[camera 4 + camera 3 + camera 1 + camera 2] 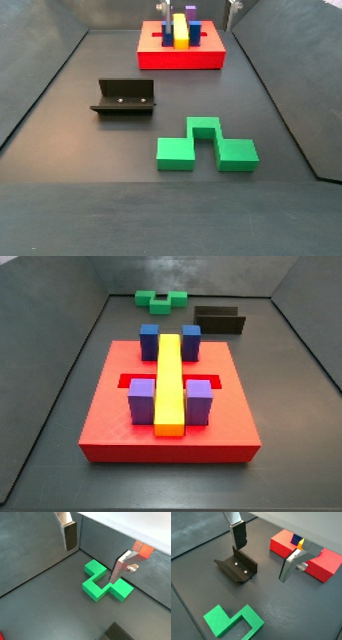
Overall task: Pick up the green object. Move up. Place the green object on the fixture. Regrasp the green object. Move to above the board. Insert the green object.
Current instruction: Pick up the green object.
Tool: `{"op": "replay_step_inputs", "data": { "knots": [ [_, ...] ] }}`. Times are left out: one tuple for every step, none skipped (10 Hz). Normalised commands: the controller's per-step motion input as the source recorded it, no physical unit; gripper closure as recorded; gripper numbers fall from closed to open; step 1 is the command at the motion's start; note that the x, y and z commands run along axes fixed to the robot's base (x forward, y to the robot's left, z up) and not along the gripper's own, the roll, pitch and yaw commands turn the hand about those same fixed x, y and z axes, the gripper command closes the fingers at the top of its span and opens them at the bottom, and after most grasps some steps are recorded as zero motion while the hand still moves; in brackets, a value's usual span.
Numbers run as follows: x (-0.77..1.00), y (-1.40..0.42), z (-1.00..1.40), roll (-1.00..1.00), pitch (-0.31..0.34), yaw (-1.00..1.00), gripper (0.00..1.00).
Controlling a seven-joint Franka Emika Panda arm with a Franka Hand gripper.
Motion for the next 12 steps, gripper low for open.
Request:
{"op": "replay_step_inputs", "data": {
  "knots": [
    [0.00,0.00,-0.05,-0.04,0.000,0.00,0.00],
    [0.29,0.10,-0.14,-0.08,0.116,-0.34,0.00],
    [0.26,0.27,-0.12,-0.14,0.153,-0.55,0.00],
    [0.19,0.35,-0.08,-0.06,0.171,-0.58,0.00],
    [0.00,0.34,-0.02,-0.02,0.120,-0.38,0.00],
    [0.00,0.25,-0.23,-0.07,0.000,-0.14,0.00],
    [-0.03,0.21,-0.50,-0.09,-0.150,0.00,0.00],
    [-0.02,0.16,-0.69,-0.08,-0.230,0.10,0.00],
    [0.00,0.18,-0.70,-0.07,-0.220,0.13,0.00],
    [0.00,0.19,-0.61,-0.06,-0.189,0.15,0.00],
    [0.13,0.19,-0.57,-0.05,-0.150,0.17,0.00],
    [0.22,0.15,-0.43,-0.01,-0.081,0.15,0.00]
  ]
}}
